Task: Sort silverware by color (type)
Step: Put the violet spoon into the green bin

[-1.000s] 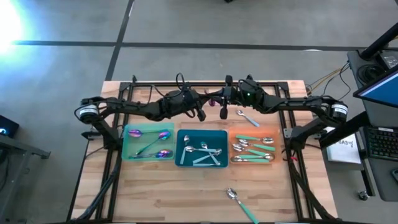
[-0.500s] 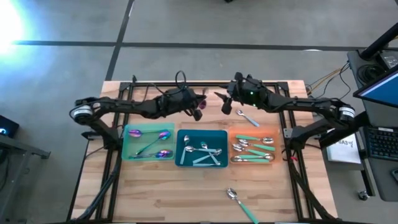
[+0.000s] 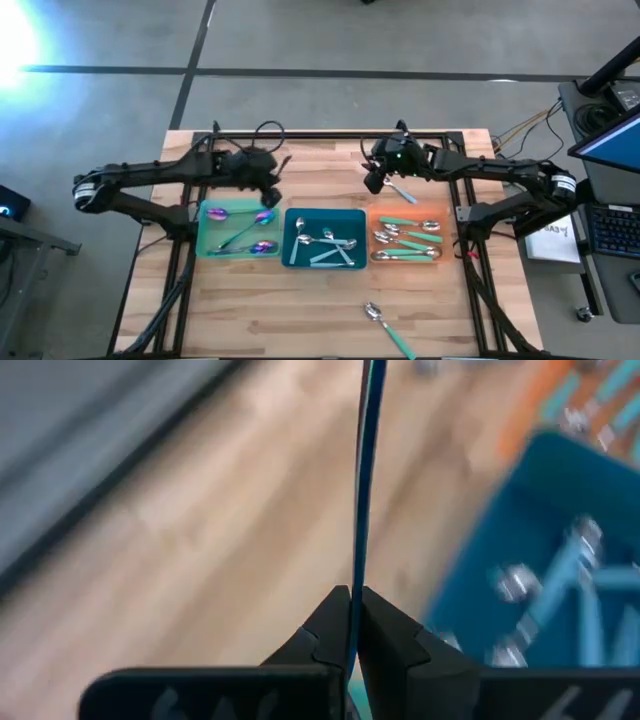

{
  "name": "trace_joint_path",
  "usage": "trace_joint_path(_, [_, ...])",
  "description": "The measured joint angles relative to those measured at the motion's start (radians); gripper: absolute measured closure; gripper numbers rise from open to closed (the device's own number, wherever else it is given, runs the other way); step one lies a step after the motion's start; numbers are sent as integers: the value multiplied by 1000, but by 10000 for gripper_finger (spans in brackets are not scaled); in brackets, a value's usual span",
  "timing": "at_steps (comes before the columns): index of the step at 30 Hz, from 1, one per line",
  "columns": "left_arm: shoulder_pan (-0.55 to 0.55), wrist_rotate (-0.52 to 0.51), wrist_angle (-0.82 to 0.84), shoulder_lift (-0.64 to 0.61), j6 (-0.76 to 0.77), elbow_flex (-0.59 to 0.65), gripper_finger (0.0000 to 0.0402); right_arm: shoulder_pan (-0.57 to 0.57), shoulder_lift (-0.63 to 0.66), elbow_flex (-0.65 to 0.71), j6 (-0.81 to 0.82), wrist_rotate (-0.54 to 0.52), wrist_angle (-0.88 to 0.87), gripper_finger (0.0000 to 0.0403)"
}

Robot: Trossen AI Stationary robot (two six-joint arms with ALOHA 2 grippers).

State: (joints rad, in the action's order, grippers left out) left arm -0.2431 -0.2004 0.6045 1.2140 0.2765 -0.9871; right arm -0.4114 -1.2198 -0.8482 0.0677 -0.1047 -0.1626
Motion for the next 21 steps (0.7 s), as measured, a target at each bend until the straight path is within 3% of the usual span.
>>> trace_joint_path(11, [101, 56, 421, -52, 140, 0, 401, 69, 0, 0, 191, 81, -273, 298])
trace_joint_path(21, [106, 202, 503, 13, 101, 0, 401, 262, 0, 0, 418, 90, -482, 312])
